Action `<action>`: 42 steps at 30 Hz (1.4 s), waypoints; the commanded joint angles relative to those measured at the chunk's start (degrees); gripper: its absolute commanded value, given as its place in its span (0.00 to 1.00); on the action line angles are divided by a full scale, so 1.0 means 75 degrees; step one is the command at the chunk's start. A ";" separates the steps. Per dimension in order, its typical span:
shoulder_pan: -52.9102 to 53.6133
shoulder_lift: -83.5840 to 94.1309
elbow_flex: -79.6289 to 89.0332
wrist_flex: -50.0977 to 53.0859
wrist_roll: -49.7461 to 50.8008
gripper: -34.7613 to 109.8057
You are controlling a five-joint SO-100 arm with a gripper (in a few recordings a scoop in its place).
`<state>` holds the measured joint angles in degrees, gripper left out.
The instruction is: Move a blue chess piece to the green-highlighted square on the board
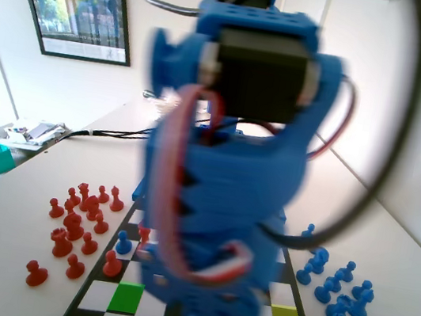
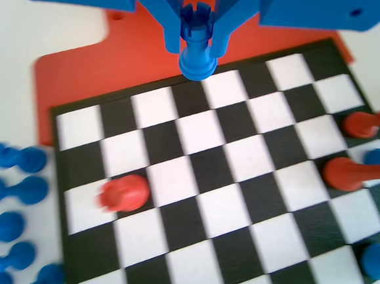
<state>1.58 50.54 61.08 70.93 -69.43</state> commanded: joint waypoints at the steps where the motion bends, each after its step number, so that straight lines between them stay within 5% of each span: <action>1: 0.0680 0.1078 -0.0105 0.0000 -0.0176 0.25; 19: 0.1980 0.0902 0.1113 -0.0551 -0.0809 0.25; 42: 0.1781 0.0539 0.1418 -0.1148 -0.0937 0.25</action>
<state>15.12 51.06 71.46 62.75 -75.50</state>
